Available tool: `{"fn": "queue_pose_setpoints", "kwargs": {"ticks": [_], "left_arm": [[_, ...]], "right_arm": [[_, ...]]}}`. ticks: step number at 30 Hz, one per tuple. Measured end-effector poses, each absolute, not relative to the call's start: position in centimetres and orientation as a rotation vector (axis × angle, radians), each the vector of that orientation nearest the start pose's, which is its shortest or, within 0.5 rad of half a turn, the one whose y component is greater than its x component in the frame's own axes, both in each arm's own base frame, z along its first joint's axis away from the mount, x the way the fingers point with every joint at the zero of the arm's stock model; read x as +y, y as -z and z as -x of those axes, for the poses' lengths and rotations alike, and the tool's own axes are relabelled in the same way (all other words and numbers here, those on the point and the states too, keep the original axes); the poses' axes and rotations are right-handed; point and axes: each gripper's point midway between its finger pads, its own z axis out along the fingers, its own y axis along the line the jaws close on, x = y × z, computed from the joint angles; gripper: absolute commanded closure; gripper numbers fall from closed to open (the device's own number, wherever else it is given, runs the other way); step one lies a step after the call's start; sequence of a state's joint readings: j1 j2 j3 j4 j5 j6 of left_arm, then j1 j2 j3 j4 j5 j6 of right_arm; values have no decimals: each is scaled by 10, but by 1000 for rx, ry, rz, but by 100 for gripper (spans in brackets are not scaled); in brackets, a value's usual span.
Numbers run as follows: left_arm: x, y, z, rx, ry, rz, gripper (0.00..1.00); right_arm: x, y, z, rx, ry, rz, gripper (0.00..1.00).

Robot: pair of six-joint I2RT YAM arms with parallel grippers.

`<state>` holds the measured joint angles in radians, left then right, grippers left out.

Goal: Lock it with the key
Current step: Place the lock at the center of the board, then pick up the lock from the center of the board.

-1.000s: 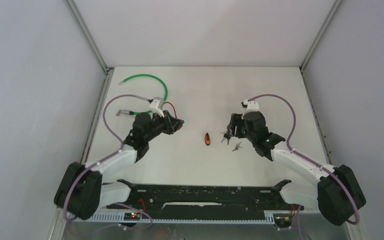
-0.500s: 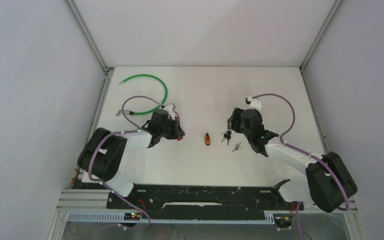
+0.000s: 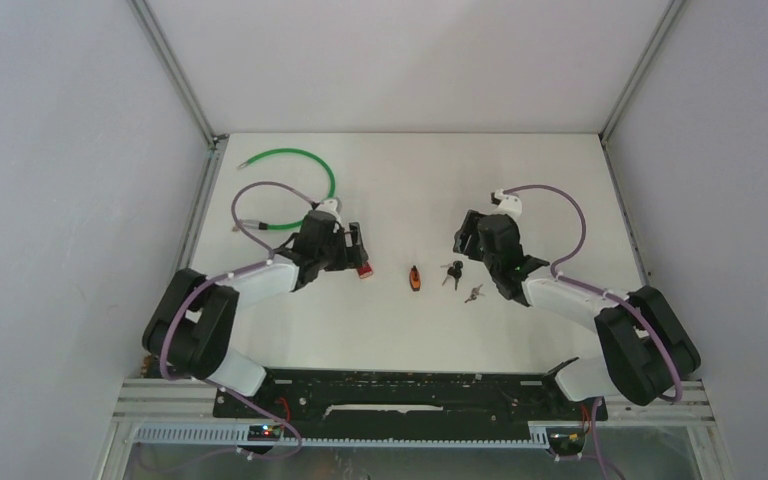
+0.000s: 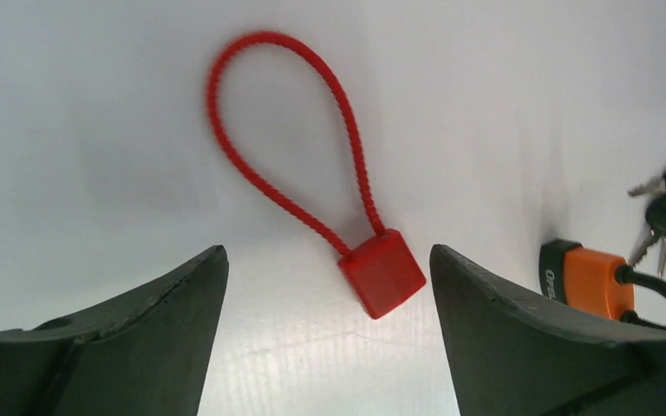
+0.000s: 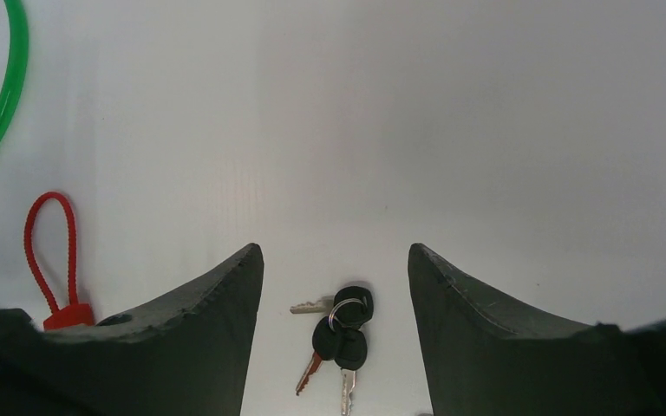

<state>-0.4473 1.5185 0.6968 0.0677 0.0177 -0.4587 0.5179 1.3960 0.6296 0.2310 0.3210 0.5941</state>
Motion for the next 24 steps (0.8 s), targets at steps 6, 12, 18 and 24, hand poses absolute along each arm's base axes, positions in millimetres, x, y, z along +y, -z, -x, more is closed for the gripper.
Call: {"fn": "queue_pose_setpoints", "kwargs": {"ticks": [6,12,18,24], "left_arm": [[-142,-83,-351,2302,251,126,0],[-102,-142,-399,2169,-7,190,0],[-79,-122,-419,2210,-124,120,0],[-60,-74,-439,2393,-134,63,0]], "right_arm": [[171,-87,-354,2095,-383,-197,27],[188,-73,-350,2144,-466,-103,27],[201,-77,-347,2157,-538,-23,27],[213,-78,-345,2169,-602,29,27]]}}
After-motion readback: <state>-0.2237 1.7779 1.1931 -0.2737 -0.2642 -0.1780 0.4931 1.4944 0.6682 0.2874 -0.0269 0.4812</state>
